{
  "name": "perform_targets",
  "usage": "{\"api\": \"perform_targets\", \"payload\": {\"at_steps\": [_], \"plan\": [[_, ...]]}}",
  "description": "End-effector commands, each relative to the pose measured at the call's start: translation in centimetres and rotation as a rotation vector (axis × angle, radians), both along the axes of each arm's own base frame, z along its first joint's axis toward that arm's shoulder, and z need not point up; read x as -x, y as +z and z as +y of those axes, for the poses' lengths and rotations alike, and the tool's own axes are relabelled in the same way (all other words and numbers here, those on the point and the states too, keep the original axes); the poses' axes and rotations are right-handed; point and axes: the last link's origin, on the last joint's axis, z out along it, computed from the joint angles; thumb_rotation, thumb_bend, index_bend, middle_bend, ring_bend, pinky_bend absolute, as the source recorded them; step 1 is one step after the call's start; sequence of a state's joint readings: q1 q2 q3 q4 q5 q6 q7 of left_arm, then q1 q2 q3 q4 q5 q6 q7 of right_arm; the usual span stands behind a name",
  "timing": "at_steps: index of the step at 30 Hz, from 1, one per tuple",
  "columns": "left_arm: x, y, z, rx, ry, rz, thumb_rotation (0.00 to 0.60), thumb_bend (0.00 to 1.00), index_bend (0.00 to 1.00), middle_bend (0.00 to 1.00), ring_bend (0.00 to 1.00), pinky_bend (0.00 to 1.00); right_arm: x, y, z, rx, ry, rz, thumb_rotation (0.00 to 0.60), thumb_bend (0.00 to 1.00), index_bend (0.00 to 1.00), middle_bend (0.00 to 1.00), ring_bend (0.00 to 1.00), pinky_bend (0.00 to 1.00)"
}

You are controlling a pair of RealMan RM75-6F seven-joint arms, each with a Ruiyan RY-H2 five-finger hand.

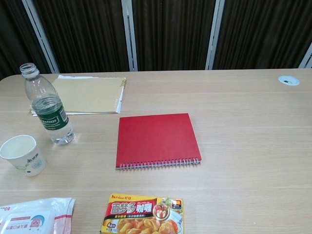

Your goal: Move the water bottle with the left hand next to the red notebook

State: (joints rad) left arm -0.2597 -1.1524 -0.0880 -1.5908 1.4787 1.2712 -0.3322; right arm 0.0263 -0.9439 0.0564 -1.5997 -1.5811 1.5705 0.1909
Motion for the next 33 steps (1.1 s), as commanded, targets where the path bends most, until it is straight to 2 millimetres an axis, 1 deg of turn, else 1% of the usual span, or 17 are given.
{"api": "perform_targets", "payload": {"at_steps": [1, 6, 8, 13, 14, 19, 26, 33], "plan": [[-0.1, -2.3, 2.9, 0.031, 0.049, -0.109, 0.600, 0.00, 0.00, 0.00, 0.00, 0.00, 0.3, -0.1, -0.4, -0.005, -0.018, -0.004, 0.600, 0.00, 0.00, 0.00, 0.00, 0.00], [0.7, -3.9, 3.6, 0.059, 0.079, -0.135, 0.600, 0.00, 0.00, 0.00, 0.00, 0.00, 0.7, -0.1, -0.7, -0.014, -0.036, -0.011, 0.600, 0.00, 0.00, 0.00, 0.00, 0.00], [1.1, -4.9, 3.8, 0.075, 0.096, -0.149, 0.600, 0.00, 0.00, 0.00, 0.00, 0.00, 0.8, -0.1, -0.9, -0.019, -0.043, -0.011, 0.600, 0.00, 0.00, 0.00, 0.00, 0.00], [1.1, -6.7, 4.6, 0.093, 0.097, -0.219, 0.600, 0.00, 0.00, 0.00, 0.00, 0.00, 1.2, -0.2, -1.1, -0.026, -0.061, -0.011, 0.600, 0.00, 0.00, 0.00, 0.00, 0.00], [0.9, -7.3, 4.9, 0.106, 0.103, -0.260, 0.600, 0.00, 0.00, 0.00, 0.00, 0.00, 1.3, -0.2, -1.2, -0.025, -0.065, -0.009, 0.600, 0.00, 0.00, 0.00, 0.00, 0.00], [1.1, -8.3, 6.5, 0.116, 0.121, -0.323, 0.600, 0.00, 0.00, 0.00, 0.00, 0.00, 1.6, -0.2, -1.3, -0.022, -0.080, -0.004, 0.600, 0.00, 0.00, 0.00, 0.00, 0.00], [1.1, -9.6, 8.5, 0.157, 0.133, -0.341, 0.600, 0.00, 0.00, 0.00, 0.00, 0.00, 2.5, -0.6, -1.8, -0.029, -0.120, 0.020, 0.600, 0.00, 0.00, 0.00, 0.00, 0.00], [1.1, -10.8, 9.8, 0.185, 0.136, -0.338, 0.600, 0.00, 0.00, 0.00, 0.00, 0.00, 2.7, -0.8, -2.0, -0.039, -0.142, 0.012, 0.600, 0.00, 0.00, 0.00, 0.00, 0.00]]}}
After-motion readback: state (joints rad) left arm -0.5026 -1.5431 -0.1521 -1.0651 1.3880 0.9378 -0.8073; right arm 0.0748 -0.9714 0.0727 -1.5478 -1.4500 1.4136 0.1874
